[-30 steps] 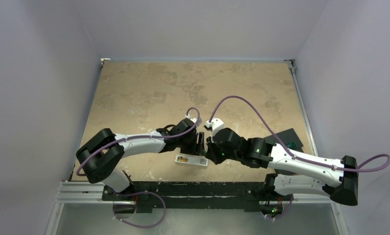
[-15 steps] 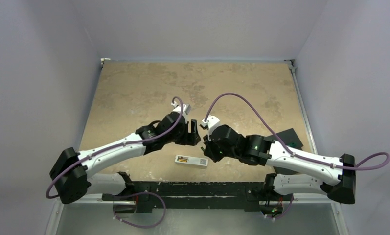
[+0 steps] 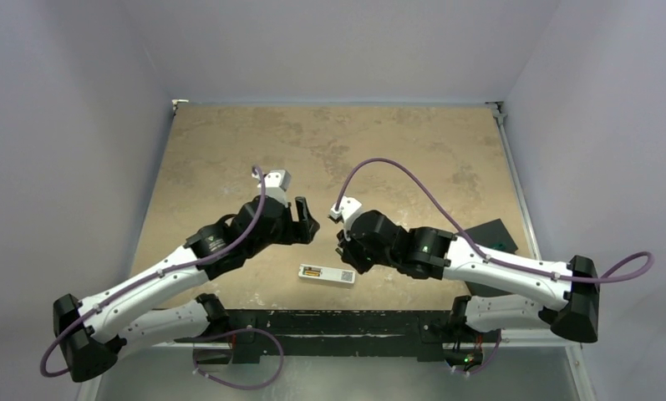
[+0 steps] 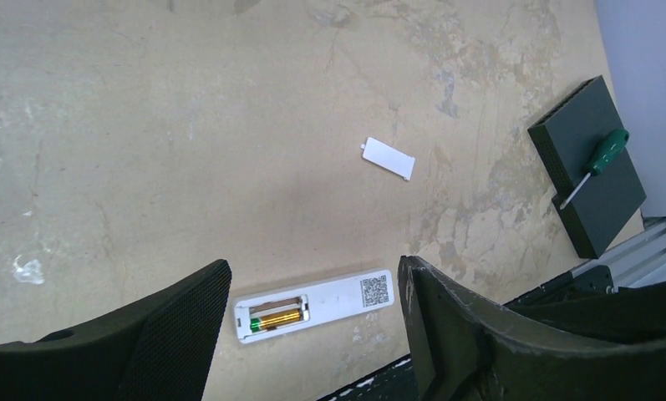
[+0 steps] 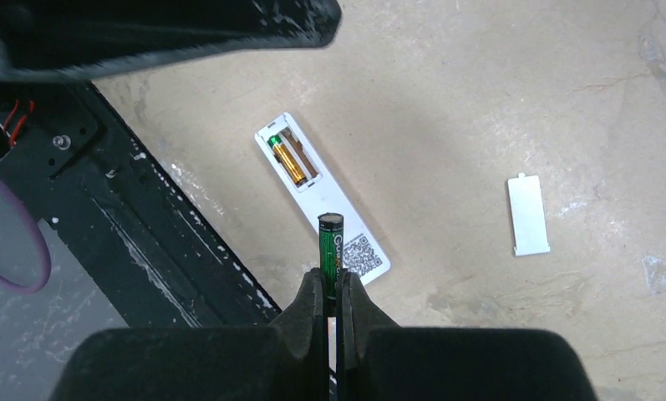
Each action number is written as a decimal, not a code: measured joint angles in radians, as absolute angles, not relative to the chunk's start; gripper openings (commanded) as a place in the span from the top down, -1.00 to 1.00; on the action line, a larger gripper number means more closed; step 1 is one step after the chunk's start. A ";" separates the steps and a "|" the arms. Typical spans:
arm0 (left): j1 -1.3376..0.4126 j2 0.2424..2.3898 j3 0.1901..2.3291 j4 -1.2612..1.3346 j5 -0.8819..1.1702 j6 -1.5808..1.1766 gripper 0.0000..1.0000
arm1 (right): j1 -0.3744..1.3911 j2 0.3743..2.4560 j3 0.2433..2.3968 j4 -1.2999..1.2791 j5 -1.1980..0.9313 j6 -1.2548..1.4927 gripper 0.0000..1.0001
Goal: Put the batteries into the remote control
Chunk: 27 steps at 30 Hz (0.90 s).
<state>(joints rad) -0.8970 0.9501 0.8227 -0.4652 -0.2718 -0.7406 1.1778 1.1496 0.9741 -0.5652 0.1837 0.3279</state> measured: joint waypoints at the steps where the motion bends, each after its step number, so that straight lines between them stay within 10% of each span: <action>1: -0.897 0.934 0.823 -0.475 -0.282 -0.741 -0.46 | 1.178 1.156 0.974 -0.557 0.183 0.318 1.00; 27: -0.897 0.581 0.822 -0.707 -0.482 -0.754 -0.48 | 1.178 1.438 1.019 -0.419 0.074 0.113 1.00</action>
<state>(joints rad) -0.8970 0.5808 0.8223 -0.7067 -0.4824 -0.7540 1.1782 1.4376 1.0195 -0.4191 0.0738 0.1131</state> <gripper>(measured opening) 0.732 0.038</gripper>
